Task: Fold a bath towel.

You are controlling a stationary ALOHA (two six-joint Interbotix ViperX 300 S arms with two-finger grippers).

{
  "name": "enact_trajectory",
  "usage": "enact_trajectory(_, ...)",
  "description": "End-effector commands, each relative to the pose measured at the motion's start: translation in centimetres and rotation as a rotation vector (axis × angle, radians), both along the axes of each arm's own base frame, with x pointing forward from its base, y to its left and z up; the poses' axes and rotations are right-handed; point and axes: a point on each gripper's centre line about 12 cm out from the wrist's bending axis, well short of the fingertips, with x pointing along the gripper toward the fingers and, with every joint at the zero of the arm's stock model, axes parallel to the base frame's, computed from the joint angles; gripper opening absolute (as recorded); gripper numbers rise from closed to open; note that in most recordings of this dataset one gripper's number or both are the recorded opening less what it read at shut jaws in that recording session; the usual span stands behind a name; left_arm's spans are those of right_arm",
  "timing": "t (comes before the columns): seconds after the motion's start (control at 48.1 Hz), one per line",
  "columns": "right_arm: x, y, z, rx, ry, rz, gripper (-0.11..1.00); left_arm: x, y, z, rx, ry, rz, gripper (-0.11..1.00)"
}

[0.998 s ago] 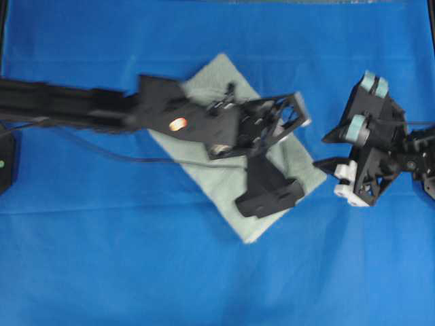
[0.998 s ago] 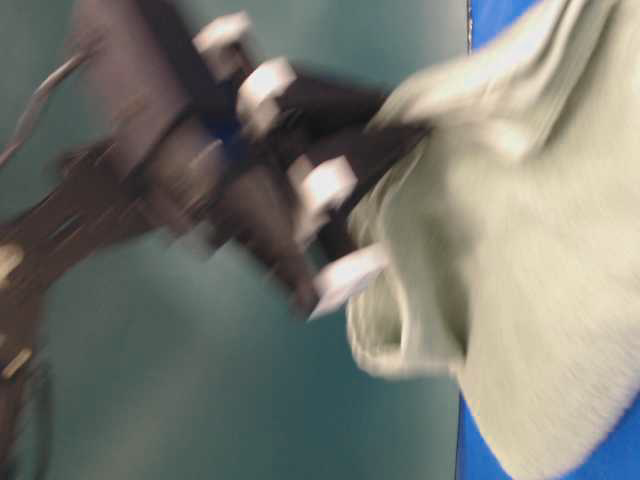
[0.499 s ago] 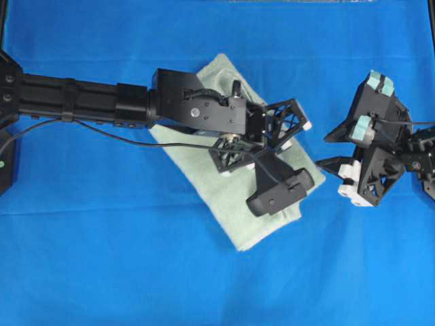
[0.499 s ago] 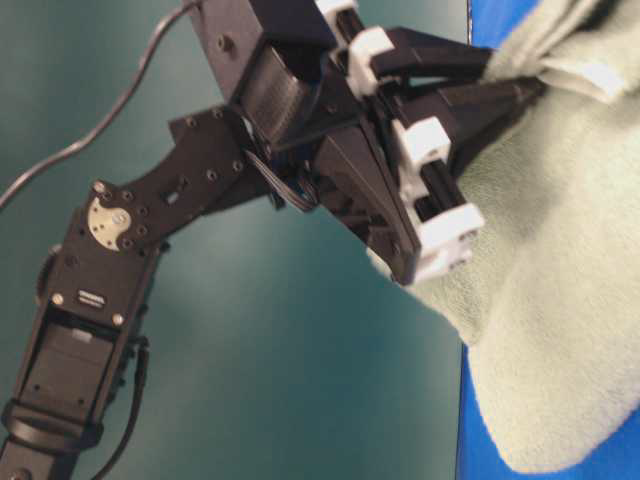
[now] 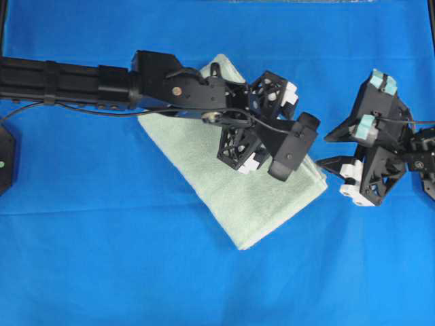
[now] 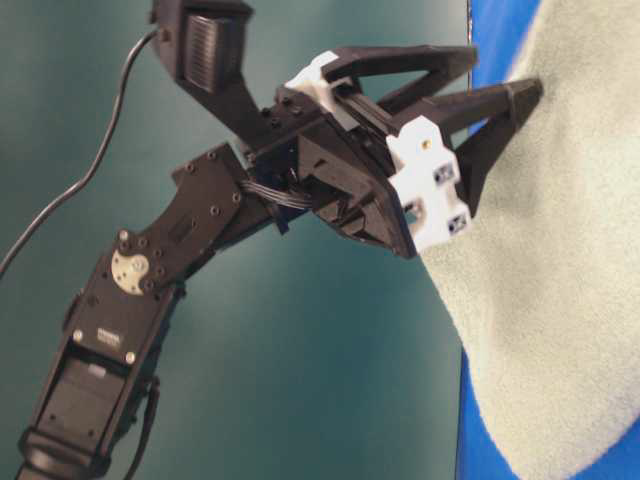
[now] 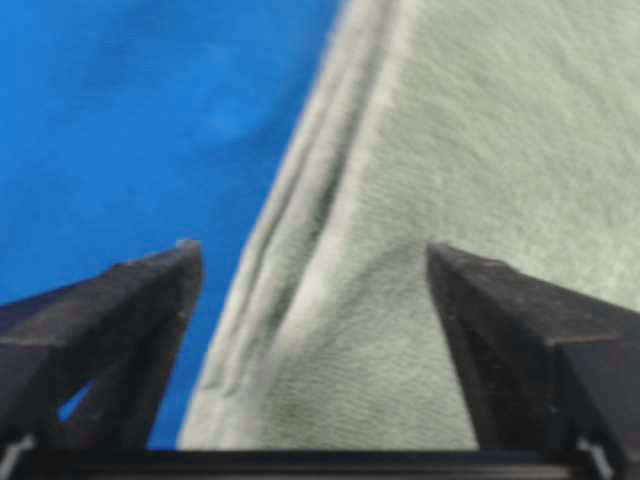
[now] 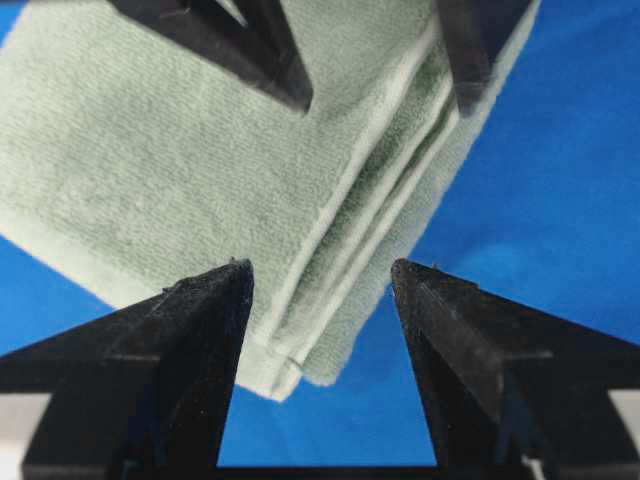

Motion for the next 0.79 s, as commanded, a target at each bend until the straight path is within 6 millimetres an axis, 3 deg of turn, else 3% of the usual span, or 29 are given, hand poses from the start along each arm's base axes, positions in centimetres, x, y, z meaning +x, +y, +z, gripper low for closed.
enact_trajectory(0.0, 0.0, 0.1, 1.0, 0.004, -0.038, 0.007, 0.61, -0.4, 0.1, 3.1, 0.0, -0.086, 0.012, 0.87)
enact_trajectory(0.146, 0.1, 0.1, 2.1, 0.003, -0.084, 0.019, 0.61, -1.7, -0.1, 5.4, -0.024, -0.138, 0.039, 0.85)
enact_trajectory(0.312, 0.8, 0.2, 3.2, -0.024, -0.134, 0.051, 0.61, -4.7, -0.5, 8.8, -0.095, -0.21, 0.118, 0.84)
enact_trajectory(0.416, 1.1, 0.1, 4.0, -0.05, -0.156, 0.063, 0.61, -7.3, -0.7, 11.1, -0.204, -0.286, 0.228, 0.83)
enact_trajectory(0.624, 1.5, -0.1, 5.9, -0.109, -0.213, 0.083, 0.61, -12.7, -2.3, 15.6, -0.32, -0.477, 0.266, 0.81)
enact_trajectory(0.77, 0.9, -0.5, 7.6, -0.148, -0.271, 0.094, 0.61, -17.0, -3.0, 17.4, -0.392, -0.588, 0.274, 0.8)
